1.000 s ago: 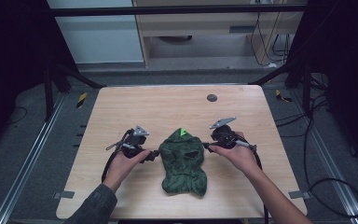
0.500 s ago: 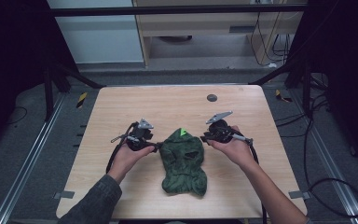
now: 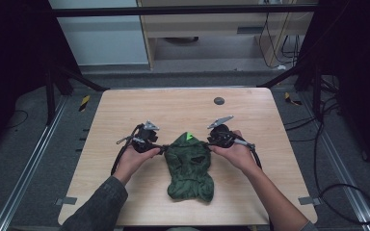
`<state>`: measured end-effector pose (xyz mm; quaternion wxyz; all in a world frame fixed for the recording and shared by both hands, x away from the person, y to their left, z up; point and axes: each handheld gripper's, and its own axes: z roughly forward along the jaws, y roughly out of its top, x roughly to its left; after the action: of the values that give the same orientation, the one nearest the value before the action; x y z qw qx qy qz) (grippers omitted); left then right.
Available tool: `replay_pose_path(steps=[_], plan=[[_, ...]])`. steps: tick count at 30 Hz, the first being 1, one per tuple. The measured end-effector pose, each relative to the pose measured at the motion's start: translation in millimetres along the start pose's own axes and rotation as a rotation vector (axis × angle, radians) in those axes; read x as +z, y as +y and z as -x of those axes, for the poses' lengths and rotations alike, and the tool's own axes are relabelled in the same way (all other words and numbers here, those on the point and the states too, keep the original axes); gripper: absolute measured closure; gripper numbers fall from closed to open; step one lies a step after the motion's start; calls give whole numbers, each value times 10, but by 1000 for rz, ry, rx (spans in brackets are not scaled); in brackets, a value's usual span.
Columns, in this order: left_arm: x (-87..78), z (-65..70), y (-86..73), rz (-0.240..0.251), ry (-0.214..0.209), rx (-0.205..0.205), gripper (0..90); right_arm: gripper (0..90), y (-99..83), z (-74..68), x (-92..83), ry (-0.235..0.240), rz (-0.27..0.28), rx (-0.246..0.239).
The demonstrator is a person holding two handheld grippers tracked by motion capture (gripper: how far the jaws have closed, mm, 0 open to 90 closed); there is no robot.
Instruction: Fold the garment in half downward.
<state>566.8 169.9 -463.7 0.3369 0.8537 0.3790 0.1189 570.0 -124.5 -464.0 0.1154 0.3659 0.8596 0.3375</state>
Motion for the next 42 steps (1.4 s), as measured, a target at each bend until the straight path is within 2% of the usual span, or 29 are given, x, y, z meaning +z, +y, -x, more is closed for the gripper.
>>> replay_pose_path(steps=[1,2,6,8,10,13,18,19,21,22,23,24,30,35,42], plan=[[28,-14,-5,-3,-6,-7,337,604,0,0,0,0,0,0],[57,-19,-7,-7,-12,-9,334,577,-16,35,56,6,-1,22],[94,-5,-16,-25,-12,12,308,540,-43,61,128,29,-19,62],[132,6,-39,-60,-21,36,293,536,-50,50,163,38,-20,57],[149,12,-60,-70,-25,49,291,539,-51,23,180,41,-33,52],[168,15,-89,-80,-38,45,308,557,-49,-11,212,50,-54,41],[180,30,-100,-87,-55,43,380,607,-43,-49,228,50,-74,28],[195,44,-101,-87,-66,49,433,665,-39,-64,223,51,-74,17],[198,50,-99,-86,-67,56,475,690,-38,-73,220,53,-76,10],[200,60,-95,-86,-73,59,513,740,-39,-98,221,55,-80,-1],[203,64,-90,-84,-81,59,513,740,-39,-98,221,55,-80,-1],[212,76,-86,-80,-88,56,577,793,-38,-118,224,53,-85,-9],[220,90,-77,-75,-111,69,747,853,-13,-122,212,36,-95,-48],[177,96,-51,-59,-104,84,801,859,21,-90,121,28,-74,-55],[79,123,27,-22,-86,105,814,860,104,-52,-43,9,-41,-70]])
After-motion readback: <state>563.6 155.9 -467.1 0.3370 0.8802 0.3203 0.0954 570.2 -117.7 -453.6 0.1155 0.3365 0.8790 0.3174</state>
